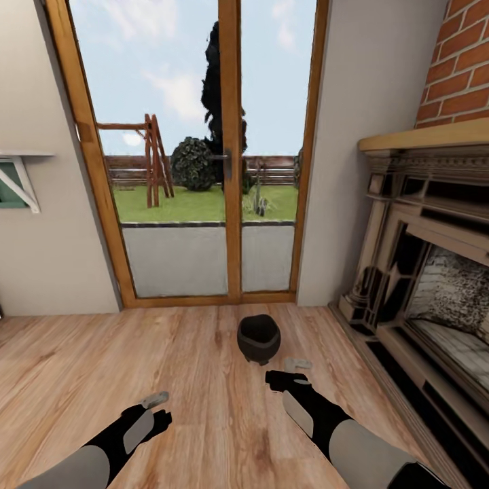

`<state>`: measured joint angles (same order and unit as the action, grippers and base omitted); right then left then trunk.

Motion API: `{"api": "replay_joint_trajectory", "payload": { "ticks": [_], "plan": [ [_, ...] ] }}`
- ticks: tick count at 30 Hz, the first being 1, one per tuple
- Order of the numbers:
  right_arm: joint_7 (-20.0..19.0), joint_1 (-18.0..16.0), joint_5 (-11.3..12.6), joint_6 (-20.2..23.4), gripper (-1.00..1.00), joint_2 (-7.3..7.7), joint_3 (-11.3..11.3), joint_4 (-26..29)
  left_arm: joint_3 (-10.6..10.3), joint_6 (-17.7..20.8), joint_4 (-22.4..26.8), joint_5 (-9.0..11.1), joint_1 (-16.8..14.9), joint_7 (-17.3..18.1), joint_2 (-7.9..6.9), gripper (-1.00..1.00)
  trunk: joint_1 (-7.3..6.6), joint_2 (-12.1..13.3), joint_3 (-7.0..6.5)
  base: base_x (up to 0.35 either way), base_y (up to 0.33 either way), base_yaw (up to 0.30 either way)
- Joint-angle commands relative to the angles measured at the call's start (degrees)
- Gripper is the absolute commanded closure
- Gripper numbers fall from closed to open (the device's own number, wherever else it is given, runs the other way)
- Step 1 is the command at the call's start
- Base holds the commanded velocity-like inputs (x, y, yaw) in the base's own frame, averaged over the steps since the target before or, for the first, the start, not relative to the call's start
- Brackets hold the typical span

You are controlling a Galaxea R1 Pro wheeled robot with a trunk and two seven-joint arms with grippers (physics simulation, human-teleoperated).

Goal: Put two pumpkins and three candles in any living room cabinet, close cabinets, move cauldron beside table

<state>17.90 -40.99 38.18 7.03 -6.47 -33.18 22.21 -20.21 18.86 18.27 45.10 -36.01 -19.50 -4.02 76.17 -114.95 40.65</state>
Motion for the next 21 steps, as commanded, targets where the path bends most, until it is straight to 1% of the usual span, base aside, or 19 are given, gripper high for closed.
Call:
{"api": "replay_joint_trajectory", "payload": {
  "ticks": [1, 16, 21],
  "plan": [
    [0.47, -0.05, 0.31, 0.27, -1.0, 0.05, -0.48, 0.12, -0.5, 0.22, 0.14, 0.52, -0.02, -0.45, 0.01, -1.0, 0.03, -0.03, 0.06, 0.344, -0.111, 0.0],
    [0.47, -0.05, 0.32, 0.28, -1.0, 0.05, -0.48, 0.12, -0.58, 0.22, 0.1, 0.51, -0.02, -0.45, 0.15, -1.0, 0.03, -0.03, 0.06, 0.344, -0.111, 0.0],
    [0.44, -0.07, 0.32, 0.27, -1.0, 0.05, -0.48, 0.12, -0.59, 0.22, 0.1, 0.53, -0.02, -0.45, 0.15, -1.0, 0.03, -0.03, 0.06, 0.344, -0.05, 0.0]
  ]
}}
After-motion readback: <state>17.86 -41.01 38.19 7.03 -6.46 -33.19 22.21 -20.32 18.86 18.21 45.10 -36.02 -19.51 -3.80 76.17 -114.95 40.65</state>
